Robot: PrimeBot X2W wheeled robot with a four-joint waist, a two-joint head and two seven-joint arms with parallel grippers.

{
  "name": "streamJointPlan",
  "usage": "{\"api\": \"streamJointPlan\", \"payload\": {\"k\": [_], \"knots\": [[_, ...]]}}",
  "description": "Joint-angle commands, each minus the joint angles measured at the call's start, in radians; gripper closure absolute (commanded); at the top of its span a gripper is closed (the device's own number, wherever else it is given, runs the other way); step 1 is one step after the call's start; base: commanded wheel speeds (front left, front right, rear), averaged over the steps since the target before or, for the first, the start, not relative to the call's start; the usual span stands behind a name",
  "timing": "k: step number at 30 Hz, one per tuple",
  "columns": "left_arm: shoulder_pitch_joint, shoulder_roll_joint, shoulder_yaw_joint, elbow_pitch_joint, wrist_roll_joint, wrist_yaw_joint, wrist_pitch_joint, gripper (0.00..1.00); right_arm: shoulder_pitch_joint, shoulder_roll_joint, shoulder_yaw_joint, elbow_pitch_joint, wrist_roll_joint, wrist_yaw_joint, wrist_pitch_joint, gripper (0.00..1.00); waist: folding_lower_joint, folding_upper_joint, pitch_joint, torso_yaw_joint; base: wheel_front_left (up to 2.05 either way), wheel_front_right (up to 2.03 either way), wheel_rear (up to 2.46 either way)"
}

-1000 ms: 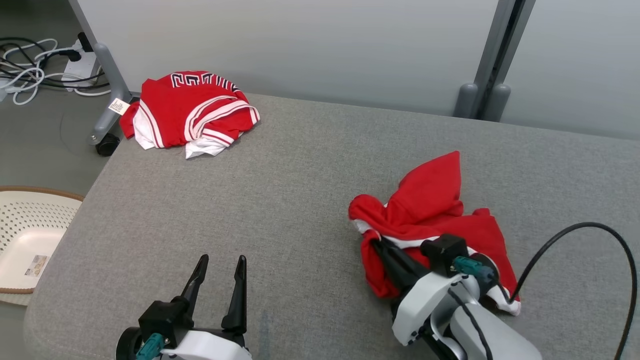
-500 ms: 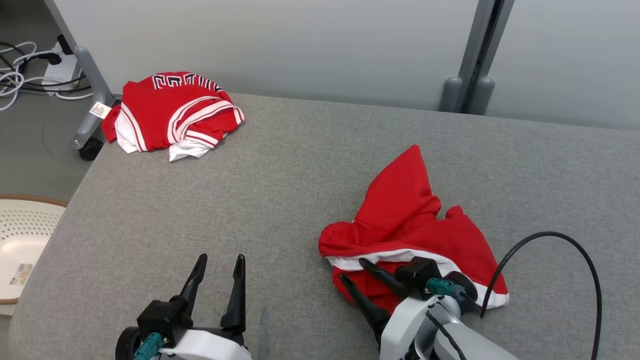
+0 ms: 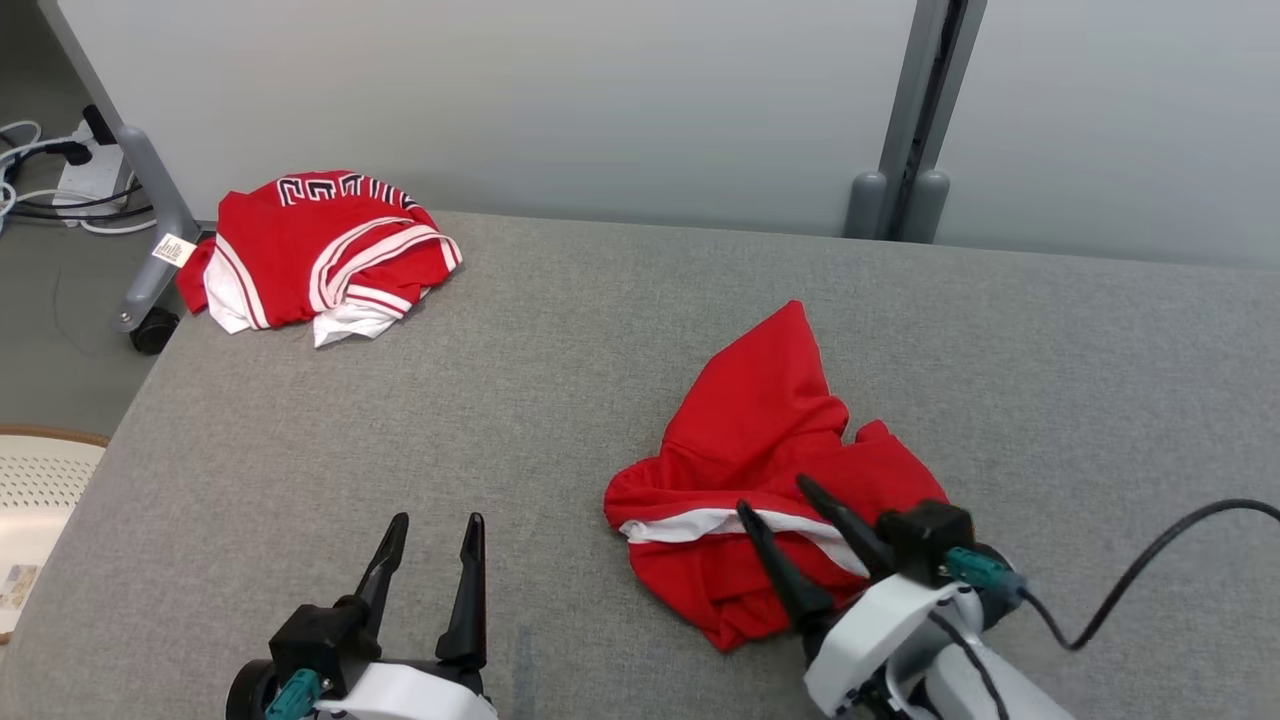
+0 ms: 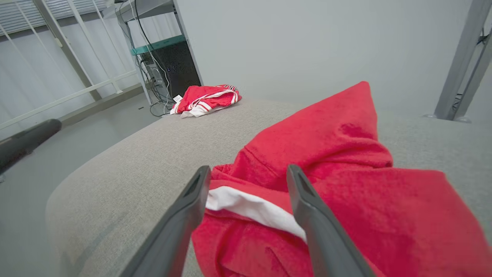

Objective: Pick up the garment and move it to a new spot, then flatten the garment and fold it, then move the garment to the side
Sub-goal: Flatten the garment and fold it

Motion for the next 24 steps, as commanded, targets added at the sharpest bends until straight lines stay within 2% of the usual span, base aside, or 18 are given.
{"api": "streamJointPlan", "payload": {"k": [1, 6, 10, 19, 20, 22, 23, 24], "knots": [[0.000, 0.004, 0.004, 0.001, 0.000, 0.002, 0.000, 0.00, 0.011, -0.013, -0.031, -0.009, -0.014, 0.001, 0.000, 0.00, 0.0000, -0.0001, -0.002, -0.002, 0.00, 0.00, 0.00], [-0.004, 0.004, -0.002, 0.004, 0.000, -0.002, 0.000, 0.00, 0.017, -0.057, -0.175, 0.026, -0.104, 0.001, -0.001, 0.00, 0.0000, -0.0001, -0.004, 0.003, 0.00, 0.00, 0.00], [-0.006, 0.004, -0.005, 0.005, 0.000, -0.006, 0.000, 0.00, 0.009, -0.083, -0.243, 0.102, -0.160, 0.001, 0.010, 0.00, 0.0000, -0.0001, -0.004, 0.014, 0.00, 0.00, 0.00], [-0.010, 0.004, -0.004, 0.009, 0.003, -0.008, 0.000, 0.00, -0.014, -0.071, -0.219, 0.228, -0.125, 0.000, 0.091, 0.00, 0.0000, -0.0001, 0.002, 0.033, 0.00, 0.00, 0.00], [-0.010, 0.004, -0.005, 0.010, 0.004, -0.009, 0.000, 0.00, -0.017, -0.069, -0.212, 0.237, -0.118, 0.000, 0.095, 0.46, 0.0000, -0.0001, 0.002, 0.035, 0.00, 0.00, 0.00], [-0.011, 0.004, -0.007, 0.012, 0.006, -0.010, 0.000, 0.00, -0.027, -0.072, -0.204, 0.257, -0.109, 0.000, 0.090, 0.89, 0.0000, -0.0001, 0.001, 0.039, 0.00, 0.00, 0.00], [-0.010, 0.004, -0.007, 0.012, 0.007, -0.010, 0.000, 0.00, -0.031, -0.072, -0.207, 0.263, -0.102, 0.000, 0.082, 1.00, 0.0000, -0.0001, 0.000, 0.040, 0.00, 0.00, 0.00], [-0.010, 0.003, -0.008, 0.012, 0.008, -0.010, 0.000, 0.00, -0.037, -0.074, -0.212, 0.268, -0.096, 0.000, 0.073, 1.00, 0.0000, -0.0001, -0.001, 0.042, 0.00, 0.00, 0.00]]}}
